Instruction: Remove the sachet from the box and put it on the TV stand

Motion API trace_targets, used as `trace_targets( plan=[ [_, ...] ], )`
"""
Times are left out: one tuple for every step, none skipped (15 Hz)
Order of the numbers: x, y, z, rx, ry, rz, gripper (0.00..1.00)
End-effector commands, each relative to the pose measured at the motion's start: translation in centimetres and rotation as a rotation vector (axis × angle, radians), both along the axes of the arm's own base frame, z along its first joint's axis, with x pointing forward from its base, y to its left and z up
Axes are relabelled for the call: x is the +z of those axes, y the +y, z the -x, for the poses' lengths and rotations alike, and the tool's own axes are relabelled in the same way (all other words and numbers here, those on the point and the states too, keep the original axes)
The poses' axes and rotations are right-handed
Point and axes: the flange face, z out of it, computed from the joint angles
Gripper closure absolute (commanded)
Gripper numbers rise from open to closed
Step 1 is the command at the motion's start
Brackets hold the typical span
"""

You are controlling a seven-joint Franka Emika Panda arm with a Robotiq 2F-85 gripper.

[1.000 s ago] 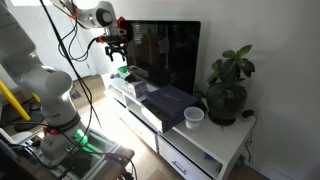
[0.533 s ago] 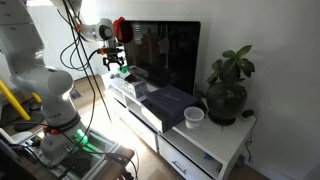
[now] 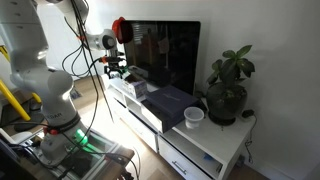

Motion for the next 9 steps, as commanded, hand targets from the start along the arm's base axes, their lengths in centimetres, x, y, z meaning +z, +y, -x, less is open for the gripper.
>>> trace_targets(
  plan=[
    [-3.7,1.2,-1.3,0.018,-0.134,0.009,0.00],
    [-4.1,1.6,-2.0,0.038,-0.196,0.016,0.00],
    [-4.5,2.0,-2.6,0.048,-0.253,0.026,0.00],
    [-4.8,2.4,-3.2,0.048,-0.308,0.027,0.00],
    [-5.1,2.8,-3.7,0.051,-0.363,0.025,0.00],
    [-5.4,3.2,-4.2,0.043,-0.394,0.025,0.00],
    [-5.7,3.6,-4.6,0.036,-0.424,0.022,0.00],
    [-6.1,4.0,-5.0,0.030,-0.444,0.022,0.00],
    [-6.5,4.3,-5.3,0.031,-0.459,0.014,0.00]
  ],
)
